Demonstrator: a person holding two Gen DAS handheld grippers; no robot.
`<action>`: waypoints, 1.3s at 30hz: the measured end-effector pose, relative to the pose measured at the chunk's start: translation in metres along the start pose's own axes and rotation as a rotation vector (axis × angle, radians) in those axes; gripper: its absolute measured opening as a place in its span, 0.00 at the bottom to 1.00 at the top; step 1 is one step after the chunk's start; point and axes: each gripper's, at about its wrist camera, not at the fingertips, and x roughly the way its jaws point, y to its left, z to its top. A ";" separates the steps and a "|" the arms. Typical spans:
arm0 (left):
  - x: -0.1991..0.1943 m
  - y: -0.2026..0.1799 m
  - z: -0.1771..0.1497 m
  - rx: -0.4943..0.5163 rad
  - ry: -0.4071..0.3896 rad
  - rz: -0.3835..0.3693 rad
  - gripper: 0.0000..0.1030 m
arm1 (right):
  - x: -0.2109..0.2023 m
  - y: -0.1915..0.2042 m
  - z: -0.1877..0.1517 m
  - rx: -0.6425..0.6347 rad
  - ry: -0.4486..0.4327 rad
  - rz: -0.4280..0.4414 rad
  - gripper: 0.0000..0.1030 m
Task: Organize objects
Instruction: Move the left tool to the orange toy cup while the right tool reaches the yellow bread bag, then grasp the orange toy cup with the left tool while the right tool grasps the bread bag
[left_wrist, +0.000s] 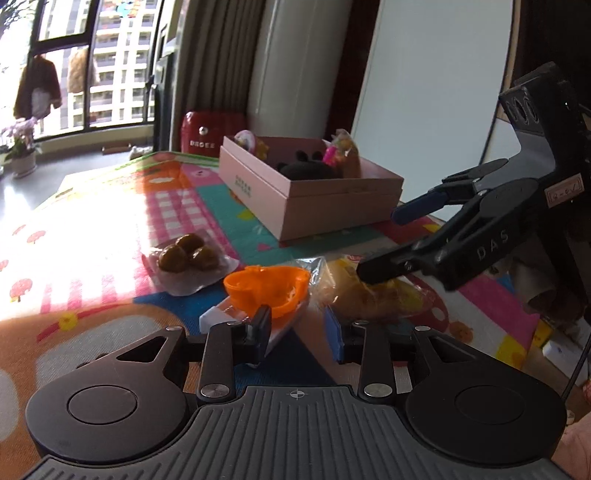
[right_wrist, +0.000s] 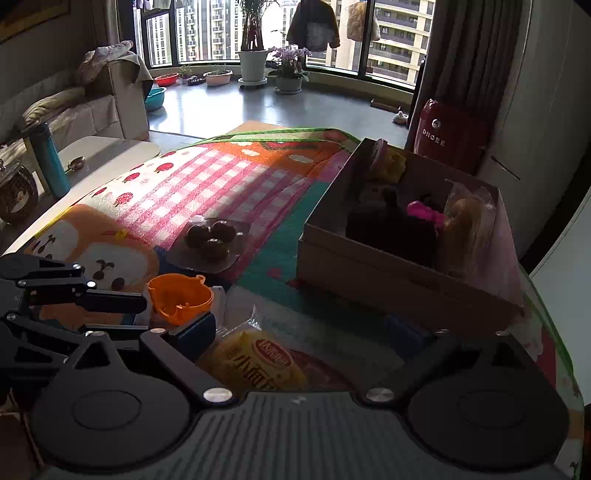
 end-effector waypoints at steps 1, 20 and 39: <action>0.001 -0.004 0.000 0.018 0.004 0.021 0.35 | 0.002 0.003 -0.008 -0.007 0.000 0.017 0.98; 0.001 0.019 0.022 -0.136 -0.020 0.079 0.35 | 0.023 -0.048 -0.071 0.243 -0.086 -0.080 0.93; 0.027 -0.027 0.018 0.118 -0.010 -0.097 0.36 | 0.032 -0.029 -0.073 0.157 -0.071 -0.102 1.00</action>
